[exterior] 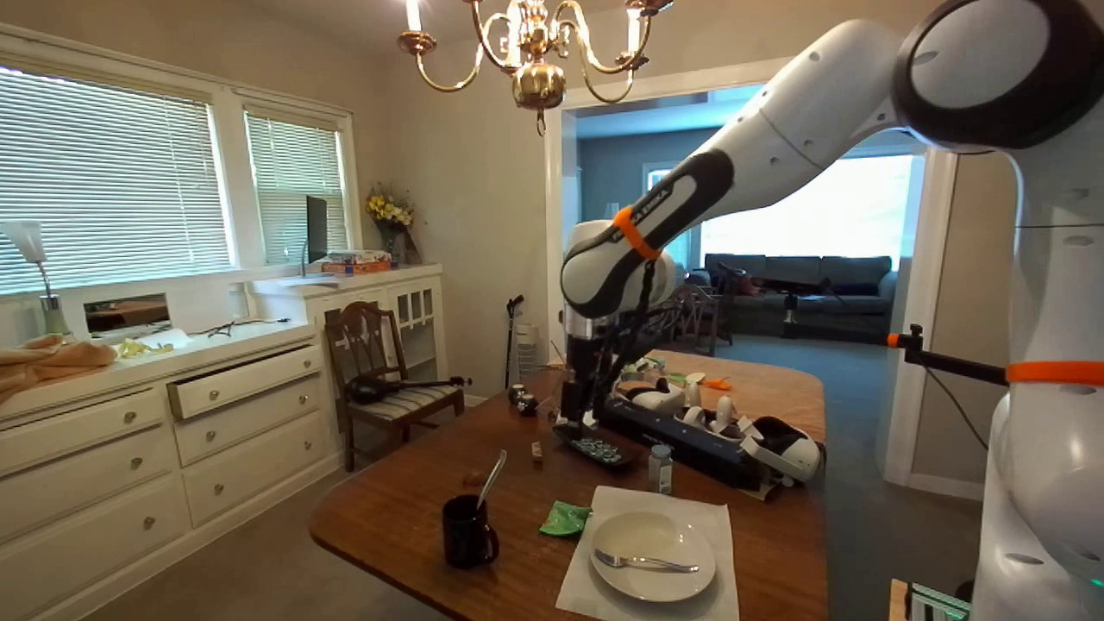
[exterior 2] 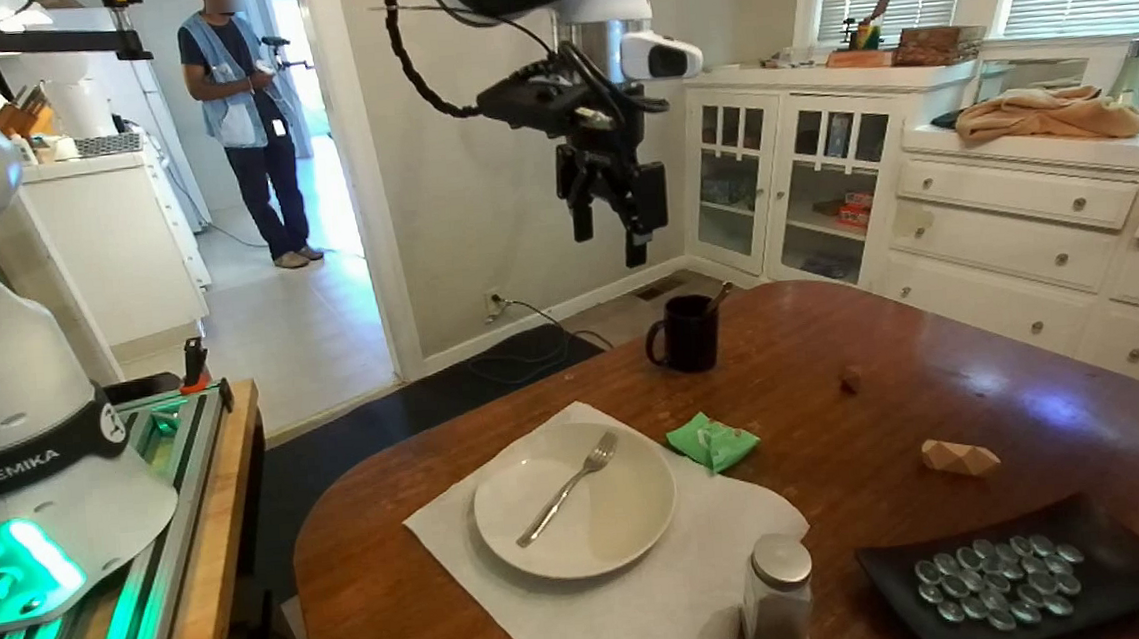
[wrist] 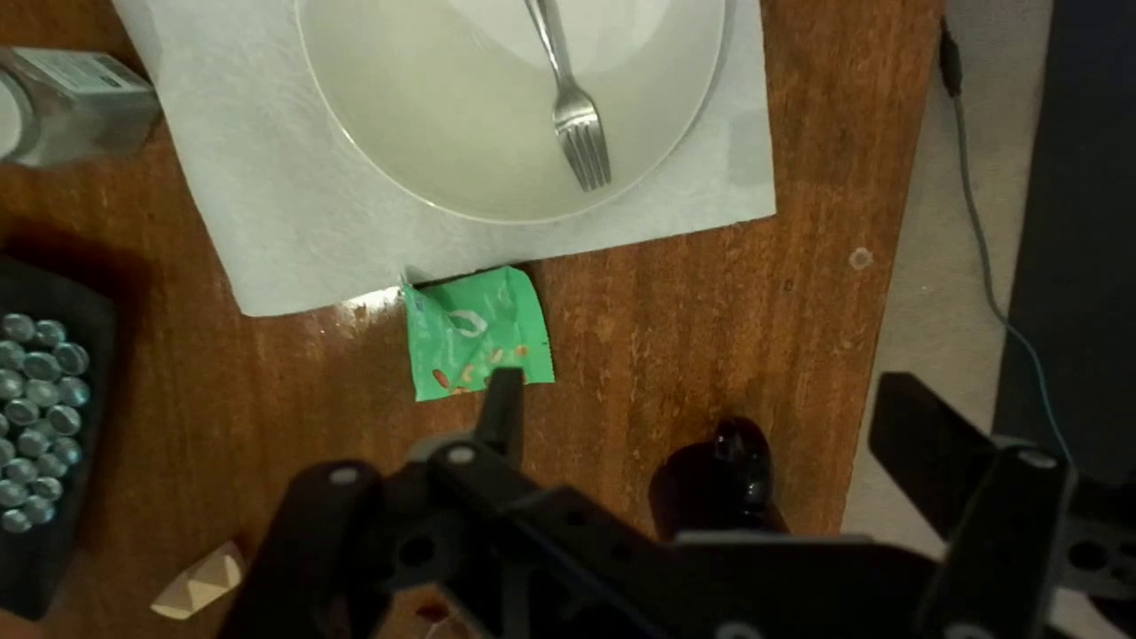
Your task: Put the fork inside the mug on the plate
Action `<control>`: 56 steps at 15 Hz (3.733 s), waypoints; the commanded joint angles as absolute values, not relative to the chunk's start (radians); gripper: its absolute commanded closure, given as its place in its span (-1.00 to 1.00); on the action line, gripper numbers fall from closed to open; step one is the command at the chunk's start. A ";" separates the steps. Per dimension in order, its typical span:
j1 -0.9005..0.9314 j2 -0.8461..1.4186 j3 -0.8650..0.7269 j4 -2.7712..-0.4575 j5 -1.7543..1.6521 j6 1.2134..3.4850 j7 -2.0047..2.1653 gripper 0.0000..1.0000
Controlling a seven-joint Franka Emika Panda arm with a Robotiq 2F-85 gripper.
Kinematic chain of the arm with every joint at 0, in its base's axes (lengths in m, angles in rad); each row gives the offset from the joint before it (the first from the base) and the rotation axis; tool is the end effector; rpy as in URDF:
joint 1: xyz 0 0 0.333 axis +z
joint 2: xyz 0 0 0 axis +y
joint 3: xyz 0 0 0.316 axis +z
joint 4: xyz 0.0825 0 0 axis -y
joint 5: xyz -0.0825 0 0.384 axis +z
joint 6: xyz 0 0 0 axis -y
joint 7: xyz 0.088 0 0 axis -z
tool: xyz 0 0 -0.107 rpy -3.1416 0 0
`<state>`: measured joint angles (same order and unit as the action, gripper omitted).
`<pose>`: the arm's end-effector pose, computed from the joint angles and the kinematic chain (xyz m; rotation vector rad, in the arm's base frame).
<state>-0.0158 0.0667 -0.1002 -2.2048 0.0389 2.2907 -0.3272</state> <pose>0.5366 -0.0614 0.3532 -3.1099 -0.2903 -0.0377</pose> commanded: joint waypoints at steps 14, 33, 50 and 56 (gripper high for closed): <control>0.089 0.695 -0.002 -1.669 -0.026 2.487 -0.006 -1.00; 0.109 0.625 -0.011 -1.742 -0.072 2.423 0.073 -1.00; 0.194 0.676 -0.109 -1.862 -0.248 2.725 0.132 -1.00; 0.189 0.748 -0.098 -1.789 -0.231 2.747 0.112 -0.88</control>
<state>0.1862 0.6986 -0.0966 -1.8359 -0.2262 2.7230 0.1146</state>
